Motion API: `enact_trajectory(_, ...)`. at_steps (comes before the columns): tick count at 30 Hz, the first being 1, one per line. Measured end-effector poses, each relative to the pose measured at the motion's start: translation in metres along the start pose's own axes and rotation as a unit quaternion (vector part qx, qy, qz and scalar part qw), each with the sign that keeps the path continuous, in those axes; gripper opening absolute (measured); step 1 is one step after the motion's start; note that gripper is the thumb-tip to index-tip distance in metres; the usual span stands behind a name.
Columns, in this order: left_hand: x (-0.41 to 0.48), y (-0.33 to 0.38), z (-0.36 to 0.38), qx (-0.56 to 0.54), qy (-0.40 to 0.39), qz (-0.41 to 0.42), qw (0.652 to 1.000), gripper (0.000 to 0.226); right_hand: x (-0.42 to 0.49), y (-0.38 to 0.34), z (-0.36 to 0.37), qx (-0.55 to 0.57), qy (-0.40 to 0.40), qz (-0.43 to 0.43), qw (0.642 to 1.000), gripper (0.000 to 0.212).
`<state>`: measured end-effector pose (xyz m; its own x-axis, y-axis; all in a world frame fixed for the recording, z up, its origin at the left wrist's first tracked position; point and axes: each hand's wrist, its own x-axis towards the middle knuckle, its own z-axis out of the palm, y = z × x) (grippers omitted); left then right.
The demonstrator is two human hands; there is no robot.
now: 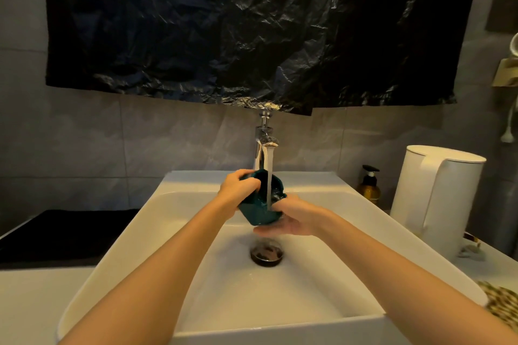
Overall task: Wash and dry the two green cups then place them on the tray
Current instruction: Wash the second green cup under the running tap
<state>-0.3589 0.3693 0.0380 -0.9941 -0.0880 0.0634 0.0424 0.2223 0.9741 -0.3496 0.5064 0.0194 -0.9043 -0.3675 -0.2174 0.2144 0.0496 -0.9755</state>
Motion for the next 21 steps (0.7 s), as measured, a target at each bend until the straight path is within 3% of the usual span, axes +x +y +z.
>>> enact_trajectory(3, -0.004, 0.001, -0.005, 0.061, 0.028, 0.011, 0.998, 0.037, -0.002, 0.003, 0.006, -0.103, 0.003, -0.027, 0.994, 0.032)
enact_trajectory(10, -0.005, 0.004, 0.000, 0.129, 0.005, 0.020, 0.991, 0.025, 0.014, 0.012, -0.005, -0.248, 0.168, -0.080, 0.951, 0.023)
enact_trajectory(12, -0.005, 0.005, -0.001, 0.127, 0.014, 0.021, 0.992, 0.023, 0.016, 0.012, -0.008, -0.260, 0.136, -0.086, 0.952, 0.023)
enact_trajectory(15, -0.002, 0.004, -0.007, 0.143, 0.033, 0.019, 0.989, 0.013, 0.016, 0.010, -0.008, -0.160, -0.007, -0.069, 0.985, 0.031)
enact_trajectory(17, 0.000, 0.004, -0.009, 0.151, 0.032, 0.010, 0.988, 0.012, 0.016, 0.009, -0.006, -0.132, -0.032, -0.055, 0.989, 0.037)
enact_trajectory(21, 0.002, 0.004, -0.006, 0.178, 0.009, 0.008, 0.984, 0.010, 0.022, 0.013, -0.008, -0.210, 0.113, -0.073, 0.968, 0.022)
